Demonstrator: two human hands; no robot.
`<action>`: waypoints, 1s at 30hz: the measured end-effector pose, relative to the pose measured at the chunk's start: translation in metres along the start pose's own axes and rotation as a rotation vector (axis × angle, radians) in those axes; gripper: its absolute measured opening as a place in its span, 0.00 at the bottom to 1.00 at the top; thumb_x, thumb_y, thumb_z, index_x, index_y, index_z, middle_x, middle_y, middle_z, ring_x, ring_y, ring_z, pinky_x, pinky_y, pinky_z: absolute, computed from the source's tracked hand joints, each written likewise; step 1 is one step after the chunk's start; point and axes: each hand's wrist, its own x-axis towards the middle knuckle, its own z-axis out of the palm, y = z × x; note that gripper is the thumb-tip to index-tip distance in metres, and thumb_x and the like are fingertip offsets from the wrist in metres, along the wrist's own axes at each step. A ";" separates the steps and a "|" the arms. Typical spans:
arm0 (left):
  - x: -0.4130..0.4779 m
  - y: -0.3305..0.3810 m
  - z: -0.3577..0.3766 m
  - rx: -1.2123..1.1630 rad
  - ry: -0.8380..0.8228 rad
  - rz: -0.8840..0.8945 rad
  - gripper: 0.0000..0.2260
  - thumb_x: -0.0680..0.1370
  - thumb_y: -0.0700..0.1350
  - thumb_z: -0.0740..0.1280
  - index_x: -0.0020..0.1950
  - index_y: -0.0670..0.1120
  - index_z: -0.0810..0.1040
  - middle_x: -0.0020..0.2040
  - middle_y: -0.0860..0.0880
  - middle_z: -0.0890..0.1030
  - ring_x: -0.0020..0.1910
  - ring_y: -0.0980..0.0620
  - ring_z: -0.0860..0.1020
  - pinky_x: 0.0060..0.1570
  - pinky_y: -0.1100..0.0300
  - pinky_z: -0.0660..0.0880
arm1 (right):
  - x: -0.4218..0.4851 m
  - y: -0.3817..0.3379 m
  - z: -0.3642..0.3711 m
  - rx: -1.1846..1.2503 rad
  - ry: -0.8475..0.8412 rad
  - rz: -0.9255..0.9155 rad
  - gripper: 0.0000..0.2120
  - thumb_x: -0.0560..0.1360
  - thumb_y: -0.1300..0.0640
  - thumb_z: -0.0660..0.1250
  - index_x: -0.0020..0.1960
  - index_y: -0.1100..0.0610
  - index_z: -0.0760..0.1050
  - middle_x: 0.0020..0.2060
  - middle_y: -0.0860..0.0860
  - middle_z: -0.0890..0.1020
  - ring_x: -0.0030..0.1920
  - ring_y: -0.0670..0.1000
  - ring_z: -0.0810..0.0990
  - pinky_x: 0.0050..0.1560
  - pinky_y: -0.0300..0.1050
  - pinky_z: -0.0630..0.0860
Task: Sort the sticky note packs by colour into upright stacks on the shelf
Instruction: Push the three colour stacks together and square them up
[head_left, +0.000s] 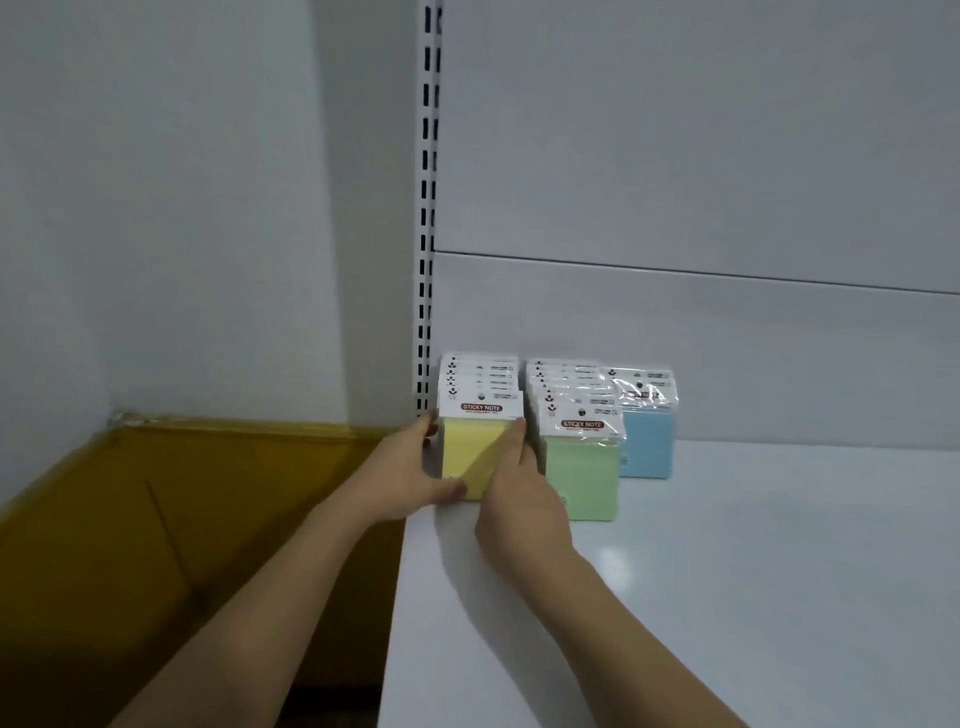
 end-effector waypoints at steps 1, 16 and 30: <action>0.002 -0.002 0.000 -0.014 -0.016 0.011 0.42 0.65 0.54 0.78 0.74 0.53 0.62 0.69 0.54 0.72 0.66 0.54 0.71 0.66 0.54 0.69 | 0.002 -0.001 0.001 -0.031 0.024 0.001 0.42 0.77 0.63 0.61 0.76 0.62 0.32 0.73 0.58 0.59 0.63 0.58 0.73 0.57 0.49 0.72; 0.003 -0.005 0.013 0.078 0.219 0.048 0.26 0.70 0.52 0.74 0.67 0.55 0.71 0.59 0.53 0.81 0.57 0.52 0.79 0.56 0.52 0.77 | 0.022 -0.009 0.003 -0.280 0.170 -0.060 0.31 0.77 0.65 0.58 0.75 0.62 0.47 0.57 0.58 0.73 0.50 0.57 0.81 0.37 0.45 0.68; 0.001 0.015 0.020 0.201 0.267 -0.086 0.21 0.73 0.52 0.70 0.65 0.53 0.70 0.55 0.50 0.81 0.49 0.48 0.78 0.46 0.54 0.78 | 0.011 0.000 -0.028 -0.086 0.194 -0.144 0.30 0.76 0.62 0.61 0.75 0.56 0.52 0.60 0.57 0.74 0.53 0.60 0.78 0.43 0.48 0.69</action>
